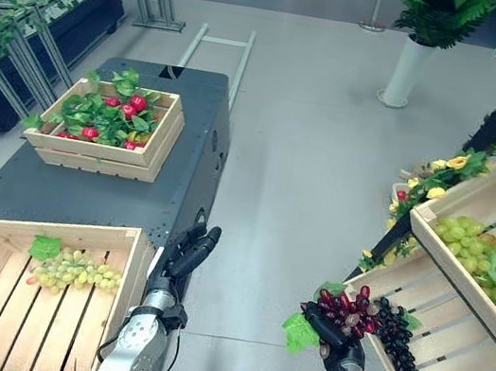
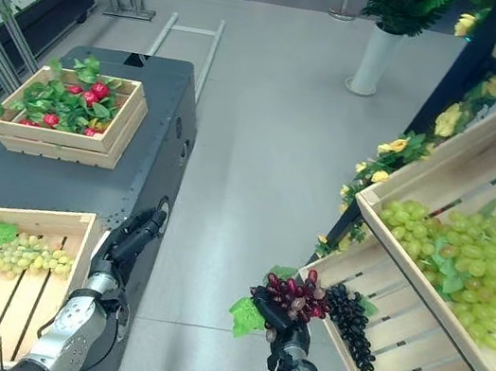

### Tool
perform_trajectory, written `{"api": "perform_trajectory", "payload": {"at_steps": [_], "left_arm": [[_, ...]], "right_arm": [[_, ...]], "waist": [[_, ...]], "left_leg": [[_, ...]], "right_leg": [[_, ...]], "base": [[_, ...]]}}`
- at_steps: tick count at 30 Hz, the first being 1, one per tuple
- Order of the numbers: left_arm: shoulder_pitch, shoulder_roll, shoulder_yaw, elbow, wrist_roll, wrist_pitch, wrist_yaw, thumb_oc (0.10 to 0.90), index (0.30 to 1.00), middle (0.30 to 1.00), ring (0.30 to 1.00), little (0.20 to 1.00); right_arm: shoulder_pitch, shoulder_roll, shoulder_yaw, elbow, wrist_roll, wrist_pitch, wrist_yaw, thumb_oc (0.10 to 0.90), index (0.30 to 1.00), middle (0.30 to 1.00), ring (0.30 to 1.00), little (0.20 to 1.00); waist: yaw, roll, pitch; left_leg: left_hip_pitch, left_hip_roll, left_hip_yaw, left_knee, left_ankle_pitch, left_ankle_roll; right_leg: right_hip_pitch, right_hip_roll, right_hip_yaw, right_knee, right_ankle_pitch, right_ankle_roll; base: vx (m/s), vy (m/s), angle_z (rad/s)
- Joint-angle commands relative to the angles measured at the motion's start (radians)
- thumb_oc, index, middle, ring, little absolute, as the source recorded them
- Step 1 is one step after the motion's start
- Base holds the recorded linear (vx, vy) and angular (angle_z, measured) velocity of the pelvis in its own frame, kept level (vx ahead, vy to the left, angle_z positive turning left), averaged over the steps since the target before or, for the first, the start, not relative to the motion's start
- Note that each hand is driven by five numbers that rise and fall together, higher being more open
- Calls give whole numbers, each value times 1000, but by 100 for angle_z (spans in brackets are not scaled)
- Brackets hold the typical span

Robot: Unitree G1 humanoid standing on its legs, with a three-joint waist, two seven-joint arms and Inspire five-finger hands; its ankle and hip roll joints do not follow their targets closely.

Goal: Pick up the fruits from the basket on one side to the basket on the other side

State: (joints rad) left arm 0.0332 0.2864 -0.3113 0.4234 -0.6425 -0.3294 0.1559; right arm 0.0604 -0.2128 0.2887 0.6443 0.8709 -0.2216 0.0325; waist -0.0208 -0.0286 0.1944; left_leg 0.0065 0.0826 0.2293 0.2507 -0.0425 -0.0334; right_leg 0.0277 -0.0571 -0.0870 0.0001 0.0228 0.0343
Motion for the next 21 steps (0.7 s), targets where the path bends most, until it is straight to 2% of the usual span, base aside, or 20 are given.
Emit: {"api": "perform_trajectory", "payload": {"at_steps": [1, 4, 6, 9, 11, 12, 14, 16, 21], "left_arm": [[-91, -15, 0, -40, -56, -78, -14, 800, 900, 900, 900, 900], [-119, -7, -1, -19, -74, -53, 5, 800, 900, 900, 900, 900], [-117, -2, 0, -21, -64, -51, 7, 800, 900, 900, 900, 900], [-93, 30, 5, -37, -5, -62, 45, 800, 900, 900, 900, 900], [-96, 47, 28, -32, -22, -80, 59, 800, 900, 900, 900, 900], [-113, 52, 45, -23, -42, -109, 60, 800, 900, 900, 900, 900], [-131, 55, 36, -17, -62, -111, 70, 800, 900, 900, 900, 900], [-134, 30, 38, -21, -106, -106, 97, 800, 900, 900, 900, 900], [-155, 18, 18, -45, -101, -141, 70, 800, 900, 900, 900, 900]], "right_arm": [[-150, -45, -15, -57, -17, -115, 64, 400, 300, 300, 300, 300], [-154, -53, -35, -63, -3, -125, 25, 400, 300, 300, 300, 300], [-145, -52, -45, -72, 2, -130, 23, 400, 300, 300, 300, 300], [-146, -29, -62, -67, 18, -140, 47, 400, 300, 300, 300, 300], [-166, -27, -59, -77, 25, -148, 64, 400, 300, 300, 300, 300], [-200, -35, -59, -75, 29, -162, 64, 400, 300, 300, 300, 300], [-224, -39, -64, -49, 32, -163, 60, 400, 300, 300, 300, 300], [-257, -38, -59, -59, 24, -141, 21, 400, 300, 300, 300, 300], [-286, -78, -76, -106, 31, -201, 10, 400, 300, 300, 300, 300]], "waist": [[21, 15, 45], [3, 23, 40], [-1, 24, 37], [16, 27, 59], [22, 30, 100], [22, 25, 130], [21, 25, 145], [16, 27, 168], [16, 19, 221]], "left_leg": [[-66, -119, -173, -123, -39, 38], [-16, -116, -138, -167, -58, 56], [4, -122, -142, -190, -60, 59], [22, -100, -73, -200, -66, 67], [11, -81, -40, -152, -92, 65], [-31, -70, -10, -90, -113, 66], [-59, -51, 14, -37, -151, 57], [-104, -41, 11, 24, -155, 57], [-191, -25, 17, 83, -152, 42]], "right_leg": [[36, 29, 37, 48, -91, -2], [9, 15, 26, 39, -77, 16], [2, 14, 18, 41, -72, 24], [-58, -39, -99, 168, -93, 58], [-99, -81, -117, 221, -102, 70], [-138, -105, -115, 172, -58, 69], [-116, -104, -122, 148, -78, 65], [-153, -94, -103, 184, -87, 60], [-211, -90, -132, 235, -113, 34]], "base": [[-13, 193, -91], [84, 196, -112], [118, 108, -109], [16, 56, -61], [-125, -25, -87], [-122, -67, -73], [-68, -96, -42], [-53, -82, -19], [-67, -85, -6]]}}
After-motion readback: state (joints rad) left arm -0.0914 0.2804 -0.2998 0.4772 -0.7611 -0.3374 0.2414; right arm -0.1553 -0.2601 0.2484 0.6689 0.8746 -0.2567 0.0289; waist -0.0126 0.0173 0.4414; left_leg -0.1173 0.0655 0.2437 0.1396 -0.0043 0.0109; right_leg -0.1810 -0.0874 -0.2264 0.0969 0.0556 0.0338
